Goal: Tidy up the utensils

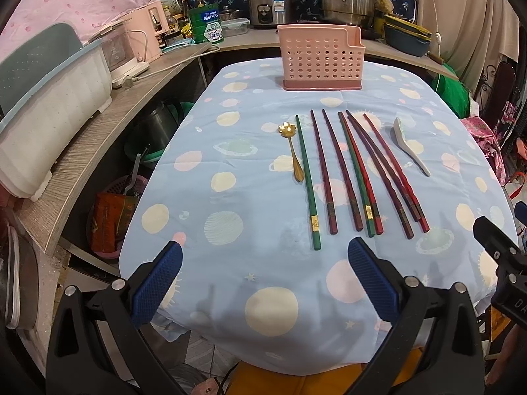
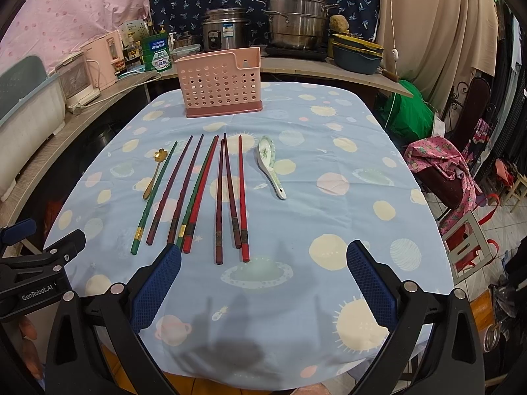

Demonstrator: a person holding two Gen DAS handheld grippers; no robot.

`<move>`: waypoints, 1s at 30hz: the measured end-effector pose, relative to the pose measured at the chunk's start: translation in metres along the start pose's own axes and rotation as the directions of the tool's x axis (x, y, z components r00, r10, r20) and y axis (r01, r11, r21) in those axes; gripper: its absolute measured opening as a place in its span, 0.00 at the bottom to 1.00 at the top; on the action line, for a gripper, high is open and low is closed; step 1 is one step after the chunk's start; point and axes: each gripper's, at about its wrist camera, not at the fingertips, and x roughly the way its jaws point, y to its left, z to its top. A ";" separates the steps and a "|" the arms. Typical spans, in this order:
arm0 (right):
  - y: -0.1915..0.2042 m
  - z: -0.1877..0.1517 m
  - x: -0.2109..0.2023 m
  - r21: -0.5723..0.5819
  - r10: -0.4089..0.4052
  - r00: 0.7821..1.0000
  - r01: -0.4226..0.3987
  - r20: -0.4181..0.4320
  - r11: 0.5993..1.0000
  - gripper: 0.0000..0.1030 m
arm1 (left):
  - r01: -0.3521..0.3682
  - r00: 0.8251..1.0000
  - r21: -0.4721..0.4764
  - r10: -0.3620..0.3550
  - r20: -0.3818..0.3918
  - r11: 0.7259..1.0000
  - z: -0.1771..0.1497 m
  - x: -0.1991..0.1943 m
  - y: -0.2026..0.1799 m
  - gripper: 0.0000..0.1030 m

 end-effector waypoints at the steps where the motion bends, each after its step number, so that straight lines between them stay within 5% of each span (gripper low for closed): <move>1: 0.000 0.000 0.000 0.000 0.000 1.000 0.000 0.000 1.000 0.94 | 0.001 1.000 0.000 -0.001 0.000 1.000 0.000 0.000 -0.001 0.93; 11: -0.011 0.003 0.005 0.019 -0.001 1.000 0.001 -0.011 1.000 0.93 | 0.028 0.999 -0.009 -0.028 -0.022 1.000 0.002 0.009 0.002 0.93; 18: -0.024 0.009 0.037 0.053 -0.009 0.999 0.011 -0.044 0.999 0.93 | 0.095 0.992 -0.069 -0.100 -0.071 0.993 0.011 0.044 0.015 0.93; 30: -0.036 0.023 0.095 0.071 0.001 0.995 0.006 -0.096 0.997 0.87 | 0.101 0.989 -0.080 -0.109 -0.100 0.992 0.039 0.109 0.012 0.87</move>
